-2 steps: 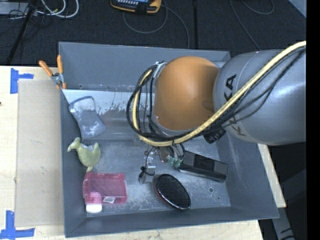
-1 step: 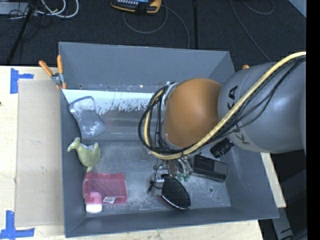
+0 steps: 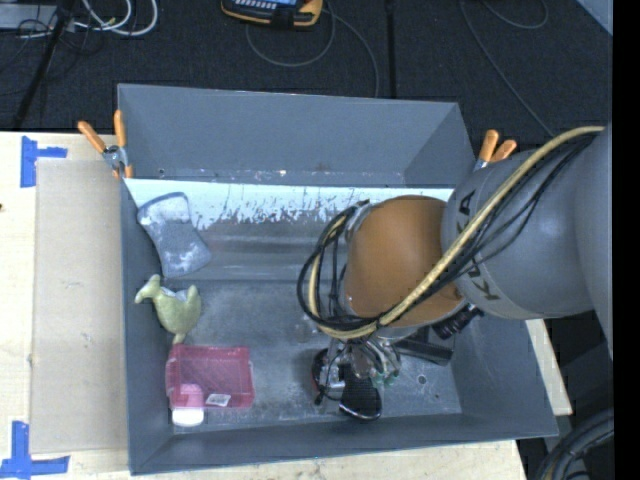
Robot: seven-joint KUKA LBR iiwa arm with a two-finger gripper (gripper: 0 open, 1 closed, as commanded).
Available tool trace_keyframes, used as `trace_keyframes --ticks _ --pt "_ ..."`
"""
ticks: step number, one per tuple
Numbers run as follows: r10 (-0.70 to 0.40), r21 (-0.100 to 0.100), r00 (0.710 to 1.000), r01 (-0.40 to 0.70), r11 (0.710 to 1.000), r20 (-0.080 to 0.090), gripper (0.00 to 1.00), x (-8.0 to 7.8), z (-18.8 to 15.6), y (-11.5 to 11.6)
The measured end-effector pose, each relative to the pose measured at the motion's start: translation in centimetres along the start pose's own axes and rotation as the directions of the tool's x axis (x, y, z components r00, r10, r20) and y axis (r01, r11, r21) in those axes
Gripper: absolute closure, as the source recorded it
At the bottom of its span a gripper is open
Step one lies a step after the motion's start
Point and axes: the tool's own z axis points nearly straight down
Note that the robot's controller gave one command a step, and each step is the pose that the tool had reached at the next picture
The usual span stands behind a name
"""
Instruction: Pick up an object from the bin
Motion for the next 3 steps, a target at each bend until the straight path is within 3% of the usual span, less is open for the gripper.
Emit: trace_keyframes --ticks 1,2,3 --pt "-0.01 0.0 1.0 0.01 1.0 -0.003 0.0 0.2 1.1 -0.7" --pt "-0.031 0.001 0.999 0.031 1.0 -0.015 0.0 0.7 -1.0 -2.4" --pt "-0.061 0.0 0.998 0.061 0.998 0.003 0.0 0.9 -5.1 -2.7"
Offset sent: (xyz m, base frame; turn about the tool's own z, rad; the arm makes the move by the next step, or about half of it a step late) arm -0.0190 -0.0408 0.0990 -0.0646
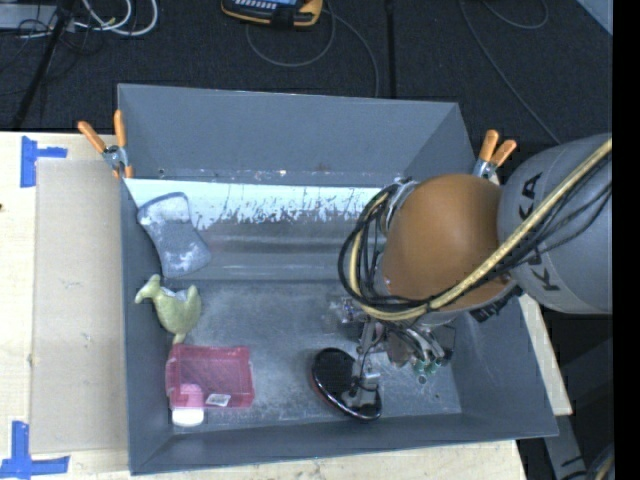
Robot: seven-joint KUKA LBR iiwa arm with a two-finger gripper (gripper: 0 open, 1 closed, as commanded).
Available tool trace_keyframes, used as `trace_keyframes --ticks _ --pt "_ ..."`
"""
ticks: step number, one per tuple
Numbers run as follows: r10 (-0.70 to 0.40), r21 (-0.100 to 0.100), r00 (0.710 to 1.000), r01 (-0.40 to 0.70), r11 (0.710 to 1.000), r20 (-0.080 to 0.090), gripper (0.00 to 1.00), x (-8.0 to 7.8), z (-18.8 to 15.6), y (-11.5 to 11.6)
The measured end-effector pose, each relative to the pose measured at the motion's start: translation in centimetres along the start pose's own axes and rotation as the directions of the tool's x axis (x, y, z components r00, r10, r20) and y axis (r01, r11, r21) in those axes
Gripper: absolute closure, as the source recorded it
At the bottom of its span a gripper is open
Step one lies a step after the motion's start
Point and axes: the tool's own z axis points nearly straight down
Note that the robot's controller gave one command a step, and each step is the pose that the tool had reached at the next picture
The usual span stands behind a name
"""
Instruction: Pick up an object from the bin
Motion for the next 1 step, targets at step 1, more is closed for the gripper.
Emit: trace_keyframes --ticks 1 --pt "-0.153 -0.002 0.988 0.153 0.988 -0.008 0.0 -0.8 4.36 -2.69"
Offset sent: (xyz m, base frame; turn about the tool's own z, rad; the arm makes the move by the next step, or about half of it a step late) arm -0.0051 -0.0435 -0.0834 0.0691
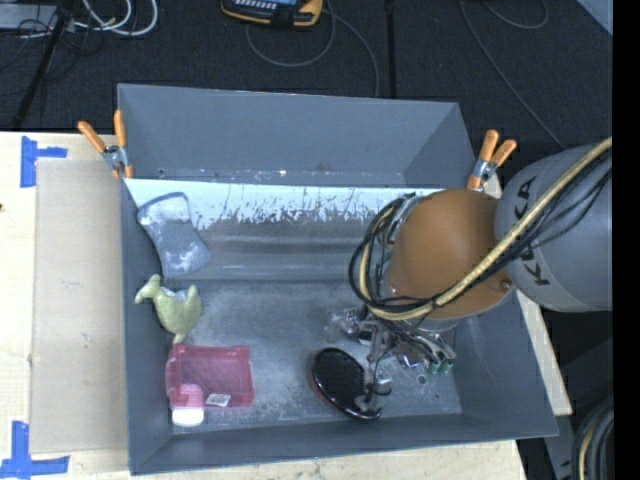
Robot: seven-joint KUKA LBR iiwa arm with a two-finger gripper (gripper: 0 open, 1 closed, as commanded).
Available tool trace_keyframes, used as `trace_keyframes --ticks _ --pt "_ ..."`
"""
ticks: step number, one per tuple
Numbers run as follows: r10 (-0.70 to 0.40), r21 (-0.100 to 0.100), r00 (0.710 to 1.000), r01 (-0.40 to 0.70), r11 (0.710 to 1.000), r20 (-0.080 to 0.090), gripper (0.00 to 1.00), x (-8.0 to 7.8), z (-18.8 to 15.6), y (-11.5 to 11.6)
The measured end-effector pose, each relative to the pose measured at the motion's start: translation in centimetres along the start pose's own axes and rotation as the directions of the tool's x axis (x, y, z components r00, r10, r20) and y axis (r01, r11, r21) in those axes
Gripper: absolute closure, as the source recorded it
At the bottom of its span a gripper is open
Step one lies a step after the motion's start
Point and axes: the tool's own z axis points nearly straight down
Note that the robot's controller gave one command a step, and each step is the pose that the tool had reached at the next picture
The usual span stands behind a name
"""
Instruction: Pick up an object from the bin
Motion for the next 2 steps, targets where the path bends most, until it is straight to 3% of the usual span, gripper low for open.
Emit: trace_keyframes --ticks 1,2 --pt "-0.013 0.0 1.0 0.013 1.0 -0.003 0.0 0.9 2.5 -1.0" --pt "0.246 0.0 0.969 -0.246 0.969 0.0 0.0 0.4 5.0 -0.8"
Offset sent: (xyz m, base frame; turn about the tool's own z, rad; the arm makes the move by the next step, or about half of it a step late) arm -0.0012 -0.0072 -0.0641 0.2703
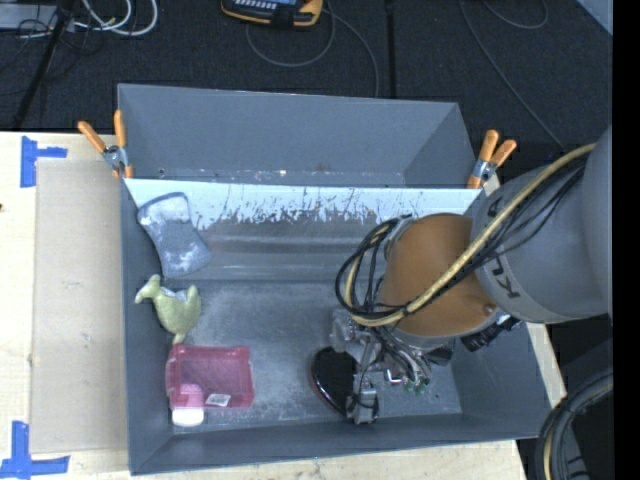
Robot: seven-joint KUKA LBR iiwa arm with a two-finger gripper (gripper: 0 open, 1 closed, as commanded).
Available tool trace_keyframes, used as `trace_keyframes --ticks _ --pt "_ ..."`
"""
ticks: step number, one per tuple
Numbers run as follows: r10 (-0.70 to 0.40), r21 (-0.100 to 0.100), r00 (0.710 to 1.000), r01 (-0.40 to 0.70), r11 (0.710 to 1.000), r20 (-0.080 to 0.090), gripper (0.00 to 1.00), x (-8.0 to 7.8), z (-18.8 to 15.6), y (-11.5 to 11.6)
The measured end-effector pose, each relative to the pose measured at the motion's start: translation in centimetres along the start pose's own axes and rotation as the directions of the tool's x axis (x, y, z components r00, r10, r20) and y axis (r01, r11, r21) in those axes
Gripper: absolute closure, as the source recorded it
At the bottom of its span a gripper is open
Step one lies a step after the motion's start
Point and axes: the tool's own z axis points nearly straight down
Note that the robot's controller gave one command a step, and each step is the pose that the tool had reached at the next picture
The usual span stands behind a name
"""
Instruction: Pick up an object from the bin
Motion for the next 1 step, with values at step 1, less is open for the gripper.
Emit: trace_keyframes --ticks 1 --pt "0.029 -0.002 1.0 -0.029 1.0 -0.005 1.0 -2.36 0.95 0.11"
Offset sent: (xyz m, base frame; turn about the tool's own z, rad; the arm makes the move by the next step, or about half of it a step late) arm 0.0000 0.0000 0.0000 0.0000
